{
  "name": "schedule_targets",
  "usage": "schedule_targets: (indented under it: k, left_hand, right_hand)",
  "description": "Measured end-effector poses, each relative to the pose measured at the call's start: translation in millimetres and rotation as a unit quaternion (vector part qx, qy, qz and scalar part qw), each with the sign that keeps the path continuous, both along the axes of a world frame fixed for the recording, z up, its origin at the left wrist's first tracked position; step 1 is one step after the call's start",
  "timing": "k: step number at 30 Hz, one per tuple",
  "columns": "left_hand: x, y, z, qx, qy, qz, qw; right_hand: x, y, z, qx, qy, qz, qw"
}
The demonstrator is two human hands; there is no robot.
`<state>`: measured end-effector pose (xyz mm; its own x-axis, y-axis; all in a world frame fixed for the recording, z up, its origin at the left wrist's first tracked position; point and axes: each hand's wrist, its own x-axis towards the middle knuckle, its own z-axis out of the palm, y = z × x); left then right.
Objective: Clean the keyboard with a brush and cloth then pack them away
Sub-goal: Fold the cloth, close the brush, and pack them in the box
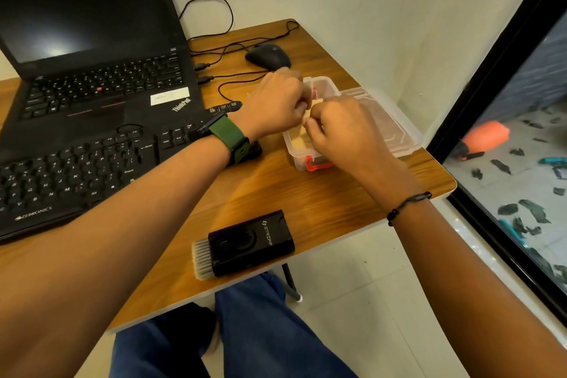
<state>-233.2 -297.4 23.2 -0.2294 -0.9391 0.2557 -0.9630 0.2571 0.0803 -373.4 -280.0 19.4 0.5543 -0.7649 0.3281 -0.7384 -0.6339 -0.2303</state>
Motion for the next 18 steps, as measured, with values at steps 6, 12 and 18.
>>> schedule_targets:
  k: [6, 12, 18]
  left_hand:
    - [-1.9, 2.4, 1.8, 0.117, -0.010, -0.002, 0.993]
    - [-4.1, -1.1, 9.4, 0.156, -0.028, -0.020, 0.987]
    - [-10.1, -1.3, 8.9, 0.153, -0.046, -0.050, 0.986]
  right_hand:
    - [-3.3, 0.0, -6.2, 0.068, 0.026, 0.021, 0.997]
    - [-2.0, 4.5, -0.8, 0.089, 0.055, 0.029, 0.994]
    - [-6.8, 11.9, 6.7, 0.044, 0.035, 0.053, 0.997]
